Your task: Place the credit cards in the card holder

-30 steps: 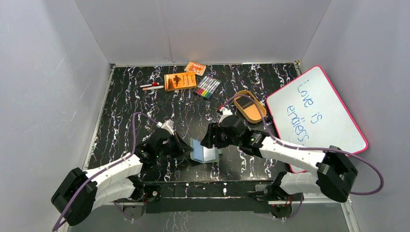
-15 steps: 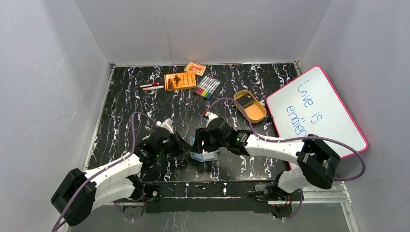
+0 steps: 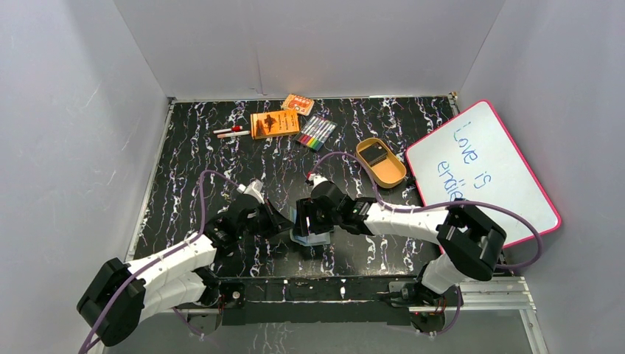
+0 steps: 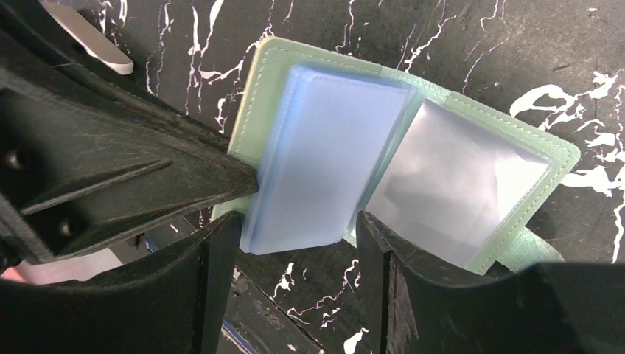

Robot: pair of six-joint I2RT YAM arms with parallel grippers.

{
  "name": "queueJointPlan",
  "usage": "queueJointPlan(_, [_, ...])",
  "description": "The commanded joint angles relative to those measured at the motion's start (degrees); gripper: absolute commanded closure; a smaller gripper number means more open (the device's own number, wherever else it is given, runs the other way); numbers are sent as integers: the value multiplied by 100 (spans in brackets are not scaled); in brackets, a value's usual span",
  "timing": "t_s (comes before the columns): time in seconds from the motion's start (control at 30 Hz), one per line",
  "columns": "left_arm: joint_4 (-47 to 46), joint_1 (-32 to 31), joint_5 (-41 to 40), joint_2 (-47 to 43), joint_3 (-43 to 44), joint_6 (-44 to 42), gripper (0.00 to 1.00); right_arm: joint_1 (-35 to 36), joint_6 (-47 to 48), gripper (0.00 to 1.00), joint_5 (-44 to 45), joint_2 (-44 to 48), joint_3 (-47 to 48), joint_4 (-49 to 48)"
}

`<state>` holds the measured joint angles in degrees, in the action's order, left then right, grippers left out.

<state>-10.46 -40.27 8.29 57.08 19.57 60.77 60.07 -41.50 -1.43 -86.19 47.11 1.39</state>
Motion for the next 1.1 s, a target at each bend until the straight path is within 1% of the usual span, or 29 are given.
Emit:
queueJointPlan(0.0, [-10,-20,-47,-229,165,53,100,20,54,35,111,-137,276,112])
queueJointPlan(0.23, [59,-25,-47,-241,161,43,100,22,-139,46,674,2,121,412])
queueJointPlan(0.3, [89,-25,-55,-249,161,36,100,21,-192,48,761,144,1,392])
queueJointPlan(0.43, [158,-24,-106,-267,154,23,100,21,-245,48,872,340,-189,358])
queueJointPlan(0.57, [151,-25,-125,-244,110,15,100,22,-270,45,781,410,-322,178])
queueJointPlan(0.77, [141,-24,-118,-155,67,0,100,5,-289,48,644,449,-398,-82])
queueJointPlan(0.83, [172,-24,-149,-137,47,-19,100,8,-297,46,593,564,-477,-322])
queueJointPlan(0.97, [203,-25,-196,-103,22,-64,100,1,-341,45,653,825,-645,-500])
queueJointPlan(1.07, [215,-25,-222,-47,3,-104,100,-5,-368,40,627,987,-773,-622])
